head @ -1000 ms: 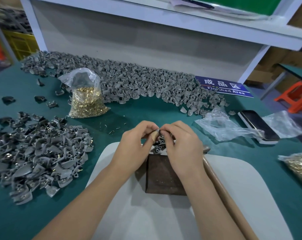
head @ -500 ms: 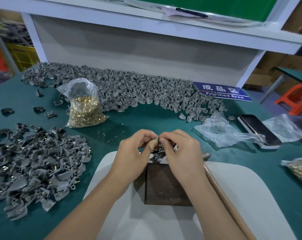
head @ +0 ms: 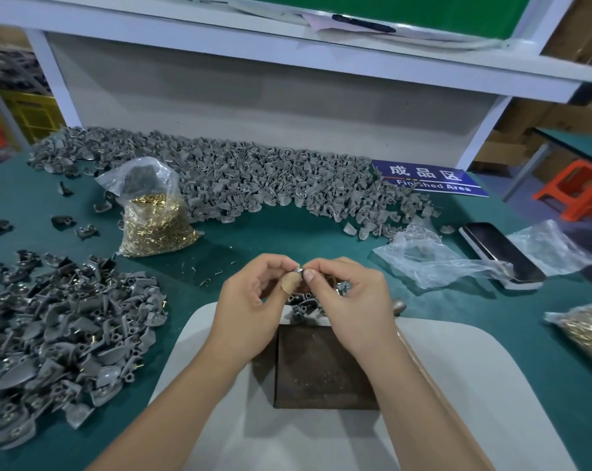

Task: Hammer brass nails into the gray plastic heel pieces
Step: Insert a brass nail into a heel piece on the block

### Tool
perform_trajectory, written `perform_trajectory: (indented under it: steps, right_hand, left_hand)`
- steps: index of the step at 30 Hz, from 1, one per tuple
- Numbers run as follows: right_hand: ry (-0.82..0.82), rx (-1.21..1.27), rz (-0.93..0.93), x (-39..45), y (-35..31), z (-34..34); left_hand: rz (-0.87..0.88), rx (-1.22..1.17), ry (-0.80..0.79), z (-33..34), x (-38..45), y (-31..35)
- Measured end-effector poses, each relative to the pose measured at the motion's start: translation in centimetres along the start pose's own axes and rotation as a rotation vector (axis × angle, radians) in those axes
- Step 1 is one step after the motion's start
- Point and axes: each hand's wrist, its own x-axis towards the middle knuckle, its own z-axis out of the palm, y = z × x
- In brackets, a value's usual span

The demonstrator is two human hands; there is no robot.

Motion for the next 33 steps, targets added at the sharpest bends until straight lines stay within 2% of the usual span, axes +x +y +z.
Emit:
perform_trajectory:
  steps: [16, 23, 27, 33]
  right_hand:
    - [0.155, -0.132, -0.087, -0.28, -0.01, -0.03]
    - [0.028, -0.037, -0.032, -0.14, 0.00, 0.03]
    - [-0.028, -0.063, -0.037, 0.05, -0.08, 0.05]
    - [-0.008, -0.038, 0.013, -0.29, -0.24, -0.06]
  left_hand:
    - [0.057, 0.120, -0.028, 0.44, 0.18, 0.05]
    - [0.067, 0.148, 0.018, 0.39, -0.12, 0.02]
    - [0.057, 0.147, 0.025, 0.39, -0.24, -0.09]
    - [0.010, 0.116, -0.059, 0.08, 0.11, 0.41]
